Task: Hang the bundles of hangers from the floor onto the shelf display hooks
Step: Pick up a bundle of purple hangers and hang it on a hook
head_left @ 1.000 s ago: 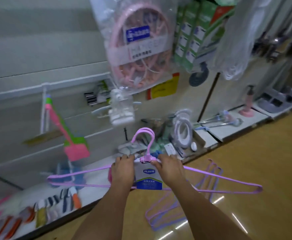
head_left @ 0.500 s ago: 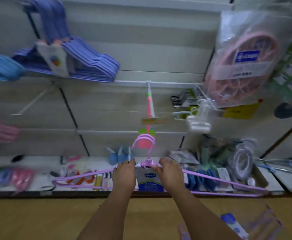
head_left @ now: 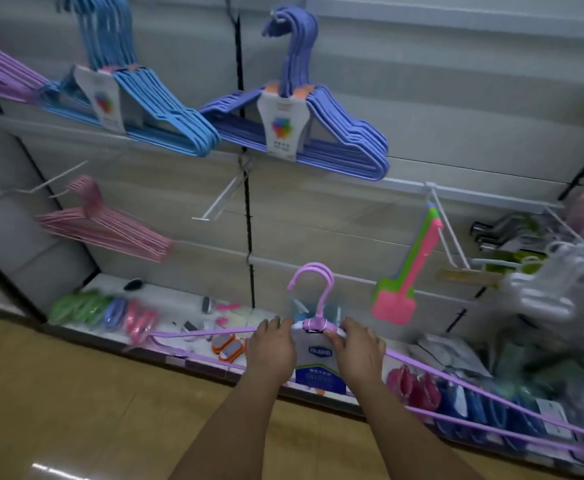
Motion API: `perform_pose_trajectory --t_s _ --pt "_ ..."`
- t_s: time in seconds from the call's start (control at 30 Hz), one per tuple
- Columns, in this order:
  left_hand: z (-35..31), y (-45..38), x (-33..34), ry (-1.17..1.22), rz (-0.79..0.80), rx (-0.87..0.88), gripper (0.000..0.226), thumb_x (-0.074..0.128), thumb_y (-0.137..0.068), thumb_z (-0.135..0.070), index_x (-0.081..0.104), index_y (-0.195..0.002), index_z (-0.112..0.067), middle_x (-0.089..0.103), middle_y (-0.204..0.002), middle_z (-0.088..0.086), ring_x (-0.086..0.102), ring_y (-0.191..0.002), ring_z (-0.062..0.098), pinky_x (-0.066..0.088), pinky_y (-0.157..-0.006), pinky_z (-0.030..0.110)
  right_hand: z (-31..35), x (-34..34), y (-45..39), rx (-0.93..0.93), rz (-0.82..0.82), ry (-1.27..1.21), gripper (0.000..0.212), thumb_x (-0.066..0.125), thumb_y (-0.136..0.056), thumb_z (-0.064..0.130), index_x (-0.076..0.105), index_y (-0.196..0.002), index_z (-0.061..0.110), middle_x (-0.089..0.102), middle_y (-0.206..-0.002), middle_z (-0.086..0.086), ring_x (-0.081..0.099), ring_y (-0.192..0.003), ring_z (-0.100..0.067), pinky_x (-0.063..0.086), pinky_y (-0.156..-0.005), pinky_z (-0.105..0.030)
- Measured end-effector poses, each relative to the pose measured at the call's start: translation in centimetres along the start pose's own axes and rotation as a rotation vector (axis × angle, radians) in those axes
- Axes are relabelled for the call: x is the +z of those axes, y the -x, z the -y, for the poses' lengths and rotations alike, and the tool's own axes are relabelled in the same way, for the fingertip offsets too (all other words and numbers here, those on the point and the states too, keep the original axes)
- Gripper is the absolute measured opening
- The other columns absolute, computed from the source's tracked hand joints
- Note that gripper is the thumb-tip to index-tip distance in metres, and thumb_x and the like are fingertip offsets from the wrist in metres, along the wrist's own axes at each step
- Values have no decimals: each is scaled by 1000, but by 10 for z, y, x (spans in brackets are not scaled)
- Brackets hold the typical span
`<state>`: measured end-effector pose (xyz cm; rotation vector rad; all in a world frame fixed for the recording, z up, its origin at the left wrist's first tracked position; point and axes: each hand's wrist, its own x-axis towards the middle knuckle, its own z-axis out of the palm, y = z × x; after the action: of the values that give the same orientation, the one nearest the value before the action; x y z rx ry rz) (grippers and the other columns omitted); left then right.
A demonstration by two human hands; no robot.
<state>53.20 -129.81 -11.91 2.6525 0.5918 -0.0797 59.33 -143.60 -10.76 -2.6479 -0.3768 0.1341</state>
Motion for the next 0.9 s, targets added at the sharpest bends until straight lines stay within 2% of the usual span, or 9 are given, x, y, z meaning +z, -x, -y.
perform_pose_trajectory --t_s 0.07,0.2,0.33,0.53,0.7,0.9 --pt "12 -9 -7 0 22 -16 48 33 -101 -22 22 -148 -21 24 -154 5 23 -139 25 29 -109 38 14 8 -13 -8 4 -1 36 42 -96 50 59 -110 21 63 -107 0 49 -108 -21 28 -86 -33" --pt "33 -34 -17 9 87 -61 55 32 -102 -28 7 -151 -26 9 -159 3 8 -146 30 18 -115 43 37 21 -45 -27 3 41 36 43 -96 51 60 -107 21 64 -105 -1 52 -105 -22 25 -78 -32" --pt "44 -66 -24 46 160 -102 60 32 -102 -31 -3 -152 -29 0 -161 3 0 -146 35 14 -117 46 56 26 -77 -33 18 63 36 43 -96 50 60 -107 21 64 -106 0 52 -105 -21 30 -85 -32" --pt "48 -110 -32 122 183 -91 61 34 -102 -32 -1 -152 -28 -3 -160 3 -3 -147 31 13 -117 45 69 30 -114 -17 7 105 35 41 -97 49 58 -107 20 62 -109 0 51 -107 -21 31 -88 -32" --pt "66 -140 -36 185 206 -52 62 38 -101 -30 3 -152 -28 -2 -160 4 2 -147 27 18 -117 43 83 45 -134 32 -11 95 33 43 -97 48 58 -107 20 62 -108 0 50 -106 -20 31 -87 -32" --pt "101 -176 -50 166 262 44 64 40 -100 -27 3 -152 -30 -4 -160 4 5 -147 27 19 -116 42 115 64 -149 101 -54 82 33 43 -97 47 57 -112 21 59 -110 1 47 -107 -18 23 -80 -30"
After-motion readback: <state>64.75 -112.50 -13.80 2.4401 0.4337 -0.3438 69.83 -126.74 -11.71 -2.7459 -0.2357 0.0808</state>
